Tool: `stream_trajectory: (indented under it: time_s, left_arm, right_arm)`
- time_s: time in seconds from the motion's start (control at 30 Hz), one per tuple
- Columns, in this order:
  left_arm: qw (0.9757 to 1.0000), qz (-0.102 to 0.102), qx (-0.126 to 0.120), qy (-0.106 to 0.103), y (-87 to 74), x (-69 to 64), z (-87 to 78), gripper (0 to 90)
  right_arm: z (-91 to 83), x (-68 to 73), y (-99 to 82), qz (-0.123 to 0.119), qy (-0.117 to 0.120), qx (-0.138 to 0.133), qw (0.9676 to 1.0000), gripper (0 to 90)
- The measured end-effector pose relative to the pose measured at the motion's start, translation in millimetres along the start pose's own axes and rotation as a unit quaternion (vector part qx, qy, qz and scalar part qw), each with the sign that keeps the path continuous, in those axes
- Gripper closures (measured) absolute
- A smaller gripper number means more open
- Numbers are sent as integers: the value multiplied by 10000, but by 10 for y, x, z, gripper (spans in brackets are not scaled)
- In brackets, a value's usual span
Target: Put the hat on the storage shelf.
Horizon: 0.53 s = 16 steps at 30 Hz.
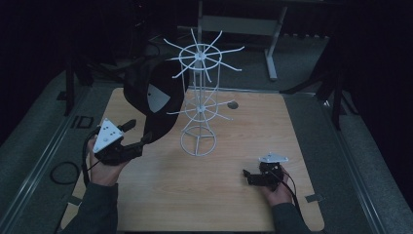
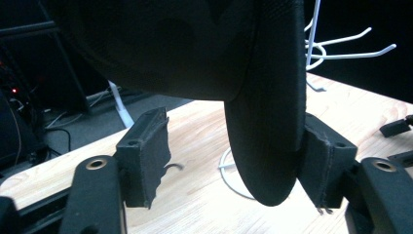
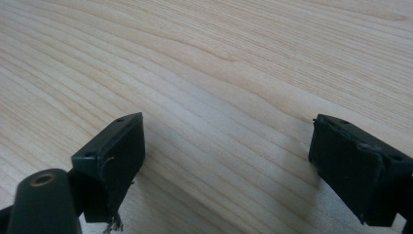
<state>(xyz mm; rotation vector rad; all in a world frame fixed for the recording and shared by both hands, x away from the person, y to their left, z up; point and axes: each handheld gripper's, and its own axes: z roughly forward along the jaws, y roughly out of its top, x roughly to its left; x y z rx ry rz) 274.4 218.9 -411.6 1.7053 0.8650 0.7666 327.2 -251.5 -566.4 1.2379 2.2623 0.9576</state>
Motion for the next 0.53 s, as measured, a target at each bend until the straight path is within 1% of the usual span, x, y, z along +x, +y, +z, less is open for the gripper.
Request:
stream_trajectory:
  time_s: [0.1,0.23,0.33,0.47,0.5,0.53]
  left_arm:
    - [10000,-36,3,-40,4,0,-9,310]
    - [9999,-113,-98,-73,17,-41,-60,295]
    - [9997,-164,-86,-154,20,-60,-73,288]
    - [9992,-328,-66,-238,18,-71,-85,305]
    - [9992,-328,-66,-238,18,-71,-85,306]
    - [9988,-404,-54,-266,12,-73,-83,306]
  right_arm:
    - [0,0,0,3,1,1,10000,131]
    - [0,0,0,5,2,2,10000,131]
    - [0,1,0,3,2,1,10000,131]
    - [-1,1,0,4,2,5,10000,131]
    - [-1,1,0,4,2,5,10000,131]
    - [0,0,0,4,2,1,10000,131]
